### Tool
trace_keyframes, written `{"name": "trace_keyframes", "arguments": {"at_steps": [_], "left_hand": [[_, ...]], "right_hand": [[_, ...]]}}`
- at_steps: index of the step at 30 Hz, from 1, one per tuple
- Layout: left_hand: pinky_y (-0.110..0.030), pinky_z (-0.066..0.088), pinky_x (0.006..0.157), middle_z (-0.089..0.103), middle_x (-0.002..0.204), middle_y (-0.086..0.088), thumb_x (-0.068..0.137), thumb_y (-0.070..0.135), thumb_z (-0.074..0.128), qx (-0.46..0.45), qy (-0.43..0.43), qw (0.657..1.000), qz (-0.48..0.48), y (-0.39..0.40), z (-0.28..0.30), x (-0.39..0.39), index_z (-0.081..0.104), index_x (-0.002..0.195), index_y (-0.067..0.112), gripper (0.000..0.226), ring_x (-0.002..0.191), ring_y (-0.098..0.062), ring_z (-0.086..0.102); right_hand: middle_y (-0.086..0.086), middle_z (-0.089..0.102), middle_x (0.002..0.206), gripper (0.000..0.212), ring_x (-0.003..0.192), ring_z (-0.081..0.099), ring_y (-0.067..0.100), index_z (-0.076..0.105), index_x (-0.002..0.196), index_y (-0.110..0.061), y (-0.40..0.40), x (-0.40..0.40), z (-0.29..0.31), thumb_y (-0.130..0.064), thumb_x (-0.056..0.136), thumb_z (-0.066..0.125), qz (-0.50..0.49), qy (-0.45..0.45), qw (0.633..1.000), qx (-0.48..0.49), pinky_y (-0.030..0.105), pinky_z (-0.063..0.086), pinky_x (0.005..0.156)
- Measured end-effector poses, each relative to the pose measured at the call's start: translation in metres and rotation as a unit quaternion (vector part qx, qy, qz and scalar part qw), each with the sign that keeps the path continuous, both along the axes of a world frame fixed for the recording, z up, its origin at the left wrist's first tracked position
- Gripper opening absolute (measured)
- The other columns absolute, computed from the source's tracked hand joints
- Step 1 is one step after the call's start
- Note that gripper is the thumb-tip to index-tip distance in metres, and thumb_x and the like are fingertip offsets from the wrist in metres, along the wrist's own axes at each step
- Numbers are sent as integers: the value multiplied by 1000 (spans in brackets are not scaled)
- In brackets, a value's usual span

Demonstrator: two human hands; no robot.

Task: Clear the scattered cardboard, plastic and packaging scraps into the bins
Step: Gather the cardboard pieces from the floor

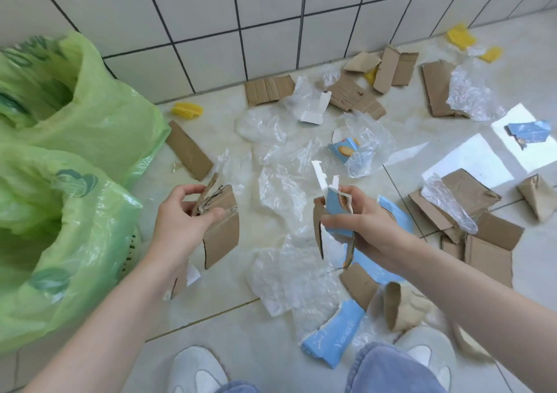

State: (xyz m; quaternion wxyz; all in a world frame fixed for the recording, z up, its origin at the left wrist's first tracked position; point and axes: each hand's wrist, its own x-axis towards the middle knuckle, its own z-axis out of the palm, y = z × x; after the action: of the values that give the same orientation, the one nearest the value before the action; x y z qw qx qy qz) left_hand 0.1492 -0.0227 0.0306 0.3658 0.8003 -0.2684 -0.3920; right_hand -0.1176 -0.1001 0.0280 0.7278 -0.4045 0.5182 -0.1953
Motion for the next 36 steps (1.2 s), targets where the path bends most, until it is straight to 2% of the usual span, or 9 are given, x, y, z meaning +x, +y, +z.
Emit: {"name": "trace_keyframes", "arguments": {"at_steps": [6,11,19,22,27,29,32,34,36], "left_hand": [[-36,51,74,68,95,-7,73,10,80,-22,67,996,47,21,21,23,58,106,32,44,79,-25,66],[-40,53,76,71,94,-8,73,9,80,-35,99,992,69,47,35,37,60,100,33,42,79,-27,69],[-42,55,76,74,91,-6,73,8,80,-85,116,980,137,85,77,68,62,105,25,41,74,-23,70],[-38,55,80,73,96,-5,74,6,78,-119,124,971,164,95,96,84,62,108,22,41,82,-23,70],[-29,52,64,69,93,-2,79,6,73,-174,130,940,263,114,123,122,59,115,16,40,75,-19,65],[-29,52,61,70,94,-4,80,7,71,-169,146,927,301,124,128,144,60,116,16,39,74,-19,65],[-28,55,56,70,89,-9,83,8,67,-121,206,914,329,135,122,179,63,117,9,34,65,-20,67],[-26,54,47,70,89,-11,83,11,67,-79,242,908,332,139,116,197,65,116,5,33,56,-18,68],[-29,55,46,71,98,-15,82,12,68,-55,241,911,331,140,108,212,66,115,4,34,63,-22,68]], "right_hand": [[2,58,81,26,67,55,17,55,100,-16,-10,30,24,-12,81,72,11,17,1000,23,25,44,56],[7,54,88,23,79,47,23,54,102,-14,-5,68,46,-18,84,67,94,43,993,48,32,46,70],[9,53,91,12,83,43,25,57,93,-16,0,141,95,-15,84,64,180,49,982,13,33,41,70],[9,53,91,11,83,44,24,57,93,-17,3,173,116,-17,84,63,216,56,975,-10,35,40,74],[6,57,88,11,71,52,20,56,96,-16,22,241,142,-17,86,59,284,29,958,-34,25,46,60],[5,59,83,9,63,54,16,58,95,-15,35,274,148,-18,86,58,312,17,949,-32,22,46,54],[5,58,76,12,58,55,16,56,92,-13,55,322,147,-20,84,59,354,17,935,-14,23,46,56],[7,55,77,18,62,54,20,53,93,-11,67,348,139,-22,82,61,365,24,931,-16,28,47,62],[10,55,83,22,72,55,24,53,96,-10,78,370,127,-24,80,61,379,54,923,-34,32,46,66]]}}
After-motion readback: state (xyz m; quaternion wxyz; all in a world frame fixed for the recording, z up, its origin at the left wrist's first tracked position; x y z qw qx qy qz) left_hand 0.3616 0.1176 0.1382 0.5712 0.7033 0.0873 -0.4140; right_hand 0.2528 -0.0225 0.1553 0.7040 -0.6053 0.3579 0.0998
